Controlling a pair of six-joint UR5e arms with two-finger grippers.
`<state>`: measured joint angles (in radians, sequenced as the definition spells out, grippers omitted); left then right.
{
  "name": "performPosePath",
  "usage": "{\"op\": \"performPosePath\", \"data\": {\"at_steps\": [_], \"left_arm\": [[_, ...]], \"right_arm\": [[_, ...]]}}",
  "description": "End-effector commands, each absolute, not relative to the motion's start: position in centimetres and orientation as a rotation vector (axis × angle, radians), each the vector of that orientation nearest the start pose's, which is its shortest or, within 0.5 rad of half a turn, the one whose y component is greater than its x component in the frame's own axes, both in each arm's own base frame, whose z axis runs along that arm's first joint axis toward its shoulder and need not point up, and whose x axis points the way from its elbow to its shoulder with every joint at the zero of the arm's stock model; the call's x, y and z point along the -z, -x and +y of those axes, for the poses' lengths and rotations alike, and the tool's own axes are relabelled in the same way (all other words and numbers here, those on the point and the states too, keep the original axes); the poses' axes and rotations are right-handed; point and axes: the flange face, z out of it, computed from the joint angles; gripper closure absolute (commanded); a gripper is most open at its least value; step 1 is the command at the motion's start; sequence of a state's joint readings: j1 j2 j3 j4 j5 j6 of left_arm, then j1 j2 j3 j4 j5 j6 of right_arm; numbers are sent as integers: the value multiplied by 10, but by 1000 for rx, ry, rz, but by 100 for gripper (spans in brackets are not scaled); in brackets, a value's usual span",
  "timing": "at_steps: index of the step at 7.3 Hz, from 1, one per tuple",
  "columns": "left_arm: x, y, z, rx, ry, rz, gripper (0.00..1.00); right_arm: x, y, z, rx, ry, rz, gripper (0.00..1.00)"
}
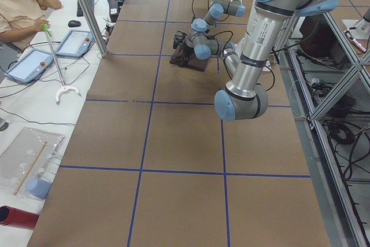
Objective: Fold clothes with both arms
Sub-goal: 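Open the right gripper and raise it away from the shirt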
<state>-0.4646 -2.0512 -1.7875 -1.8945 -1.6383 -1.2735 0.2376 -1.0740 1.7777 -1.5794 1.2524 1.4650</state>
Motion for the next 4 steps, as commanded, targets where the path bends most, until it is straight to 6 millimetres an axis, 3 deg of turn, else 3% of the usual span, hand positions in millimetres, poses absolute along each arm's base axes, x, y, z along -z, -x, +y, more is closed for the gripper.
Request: {"op": "performPosePath", "data": {"at_steps": [1, 2, 4], "left_arm": [[-253, -510, -396, 119, -322, 975, 0], [-252, -510, -396, 119, -323, 976, 0], [-250, -508, -395, 120, -324, 981, 0]], "right_arm": [[-311, 564, -362, -304, -438, -571, 0], [-324, 557, -392, -316, -453, -524, 0], [-361, 510, -473, -402, -419, -432, 0]]}}
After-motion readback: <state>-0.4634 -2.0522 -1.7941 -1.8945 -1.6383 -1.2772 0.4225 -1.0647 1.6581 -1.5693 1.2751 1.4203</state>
